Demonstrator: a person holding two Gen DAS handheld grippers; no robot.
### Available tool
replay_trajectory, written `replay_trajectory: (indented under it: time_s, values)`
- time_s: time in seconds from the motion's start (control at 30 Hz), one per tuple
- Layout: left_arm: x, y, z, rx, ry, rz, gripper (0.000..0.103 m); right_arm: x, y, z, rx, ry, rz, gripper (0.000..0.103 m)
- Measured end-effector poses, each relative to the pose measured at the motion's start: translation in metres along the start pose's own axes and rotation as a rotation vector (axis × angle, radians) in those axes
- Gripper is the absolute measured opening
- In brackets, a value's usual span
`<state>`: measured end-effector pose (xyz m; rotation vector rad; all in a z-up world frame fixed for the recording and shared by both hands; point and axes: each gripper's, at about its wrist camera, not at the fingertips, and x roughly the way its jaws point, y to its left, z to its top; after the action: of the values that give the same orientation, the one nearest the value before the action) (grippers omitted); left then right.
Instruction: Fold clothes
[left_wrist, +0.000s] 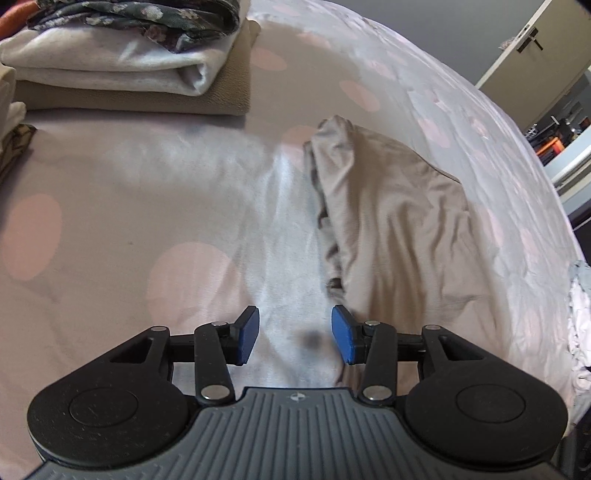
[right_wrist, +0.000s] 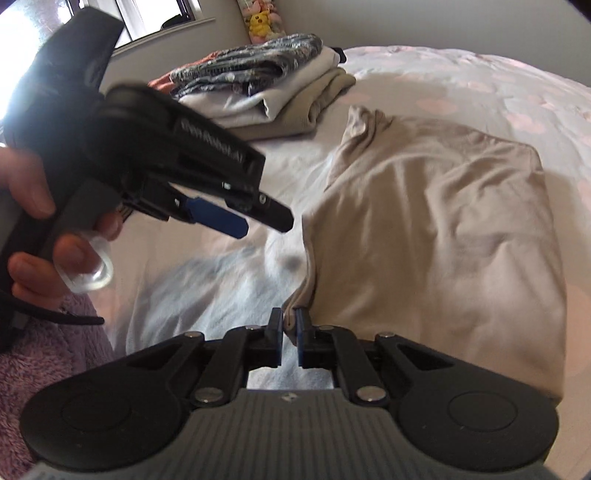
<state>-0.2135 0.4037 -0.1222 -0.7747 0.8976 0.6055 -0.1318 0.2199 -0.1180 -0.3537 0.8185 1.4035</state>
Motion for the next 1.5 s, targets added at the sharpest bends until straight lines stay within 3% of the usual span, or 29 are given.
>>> replay_trajectory:
  time_s: [0.23, 0.43, 0.53, 0.63, 0.83, 0.93, 1.0, 1.03, 1.17, 1.33, 1.5]
  values:
    - [0.001, -0.004, -0.005, 0.010, 0.047, -0.059, 0.052, -0.017, -0.005, -0.005, 0.009, 0.018, -0.033, 0.027]
    - [0.000, -0.020, -0.017, 0.088, 0.101, -0.079, 0.056, -0.051, -0.036, -0.024, 0.089, 0.063, -0.280, 0.027]
    - [0.005, -0.032, -0.022, 0.160, 0.136, -0.062, 0.058, -0.057, -0.052, -0.030, 0.171, 0.070, -0.331, 0.028]
    - [0.014, -0.034, -0.024, 0.167, 0.176, -0.036, 0.058, -0.053, -0.055, -0.033, 0.173, 0.086, -0.380, 0.029]
    - [0.020, -0.024, -0.022, 0.117, 0.191, -0.044, 0.049, -0.051, -0.070, -0.031, 0.270, 0.047, -0.369, 0.029]
    - [0.022, -0.023, -0.021, 0.099, 0.184, -0.041, 0.030, -0.049, -0.080, -0.030, 0.330, 0.026, -0.360, 0.029]
    - [0.019, -0.019, -0.018, 0.069, 0.161, -0.061, 0.007, -0.045, -0.088, -0.031, 0.388, 0.017, -0.365, 0.025]
    - [0.016, -0.017, -0.018, 0.054, 0.140, -0.072, 0.003, -0.046, -0.089, -0.032, 0.407, 0.007, -0.365, 0.008]
    - [0.007, -0.008, -0.015, 0.004, 0.090, -0.060, 0.000, -0.063, -0.077, -0.032, 0.370, -0.038, -0.371, 0.003]
    - [0.022, -0.009, -0.015, 0.021, 0.161, 0.035, 0.000, -0.048, -0.072, -0.036, 0.308, 0.077, -0.409, 0.002]
    - [0.017, -0.002, -0.014, -0.014, 0.140, 0.017, 0.000, -0.040, -0.078, -0.040, 0.328, 0.134, -0.414, 0.002]
